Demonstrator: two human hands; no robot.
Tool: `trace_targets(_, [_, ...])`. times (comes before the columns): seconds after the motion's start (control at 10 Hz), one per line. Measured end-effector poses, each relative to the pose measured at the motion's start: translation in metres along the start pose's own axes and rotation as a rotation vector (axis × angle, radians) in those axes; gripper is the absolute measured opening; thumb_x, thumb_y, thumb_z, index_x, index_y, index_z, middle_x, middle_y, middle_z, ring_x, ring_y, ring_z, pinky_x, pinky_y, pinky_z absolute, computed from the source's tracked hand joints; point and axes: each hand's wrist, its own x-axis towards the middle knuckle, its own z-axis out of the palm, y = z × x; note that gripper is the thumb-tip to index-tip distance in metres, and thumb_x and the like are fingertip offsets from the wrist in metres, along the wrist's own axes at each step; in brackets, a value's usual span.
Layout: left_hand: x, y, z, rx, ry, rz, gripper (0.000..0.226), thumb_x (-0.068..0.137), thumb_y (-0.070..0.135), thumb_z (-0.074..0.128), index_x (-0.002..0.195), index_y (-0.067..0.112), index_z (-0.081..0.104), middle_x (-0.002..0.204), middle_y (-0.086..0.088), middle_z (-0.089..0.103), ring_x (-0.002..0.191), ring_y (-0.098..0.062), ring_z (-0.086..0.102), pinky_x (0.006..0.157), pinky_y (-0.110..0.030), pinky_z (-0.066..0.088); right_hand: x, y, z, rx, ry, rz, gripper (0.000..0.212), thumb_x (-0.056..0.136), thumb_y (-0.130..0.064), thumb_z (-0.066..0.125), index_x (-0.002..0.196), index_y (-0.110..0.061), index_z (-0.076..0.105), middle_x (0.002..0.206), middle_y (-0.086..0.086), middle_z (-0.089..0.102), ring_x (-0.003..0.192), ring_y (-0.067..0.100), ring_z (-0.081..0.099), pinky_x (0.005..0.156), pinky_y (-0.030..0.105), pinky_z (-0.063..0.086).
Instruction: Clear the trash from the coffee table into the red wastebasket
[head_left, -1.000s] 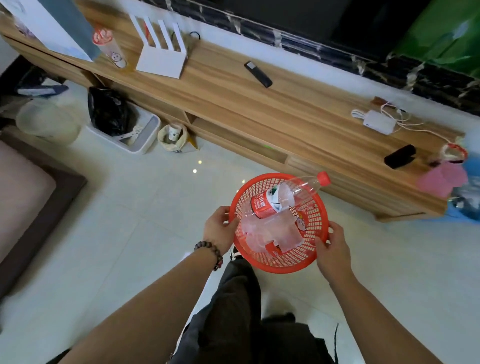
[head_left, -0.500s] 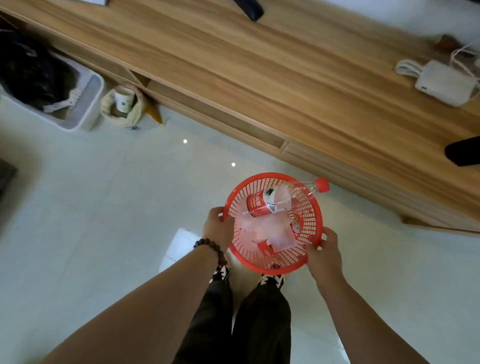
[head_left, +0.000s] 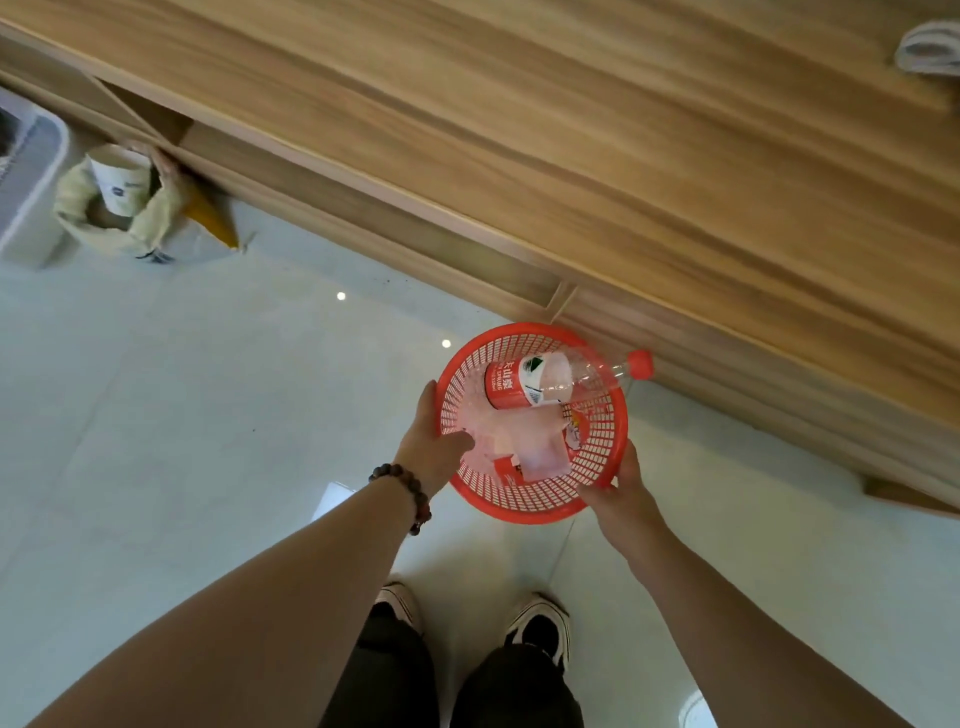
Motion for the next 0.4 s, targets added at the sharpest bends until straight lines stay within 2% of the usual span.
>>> trace_targets(0.1, [0.004,-0.001,-0.002,0.091,-0.027,0.002,0.081,0.087,0.002,0.059,0.151,0.023,0.013,0.134,-0.002,0.051,0.115,-0.026,0.054,0.087,-0.046,0.053,0.002,0.002,-0.003,-0.047,-0.059,0.03,0.076,0.091,-0.025,0.06,0.147,-0.033,0.011,0.138,0.003,0.049,0.124,0.029,0.05,0.097,0.046,0.043])
trace_targets(0.2, [-0.01,0.004,-0.006,0.322,0.055,0.092,0.06,0.092,0.021,0.058,0.144,0.017,0.029,0.112,0.009,0.048,0.079,-0.002,0.048,0.055,-0.011,0.042,-0.01,-0.003,-0.004,-0.095,-0.068,0.041,0.074,0.091,-0.033,0.058,0.148,-0.034,0.01,0.146,0.005,0.043,0.131,0.03,0.044,0.1,0.047,0.041])
trace_targets(0.3, [-0.031,0.015,-0.01,0.403,0.098,0.106,0.052,0.093,0.031,0.056,0.138,0.015,0.039,0.12,-0.003,0.057,0.065,0.004,0.037,0.048,-0.008,0.03,-0.032,-0.015,-0.007,-0.126,-0.073,-0.029,0.067,0.09,-0.037,0.058,0.145,-0.038,0.019,0.147,0.002,0.041,0.134,0.028,0.04,0.101,0.044,0.04])
trace_targets(0.4, [-0.063,0.033,-0.014,0.467,0.096,0.132,0.051,0.093,0.037,0.054,0.137,0.017,0.04,0.133,-0.006,0.056,0.083,-0.002,0.041,0.05,-0.006,0.028,-0.062,-0.033,-0.012,-0.161,-0.03,-0.055,0.064,0.091,-0.031,0.058,0.144,-0.034,0.023,0.147,0.004,0.041,0.134,0.027,0.04,0.102,0.041,0.039])
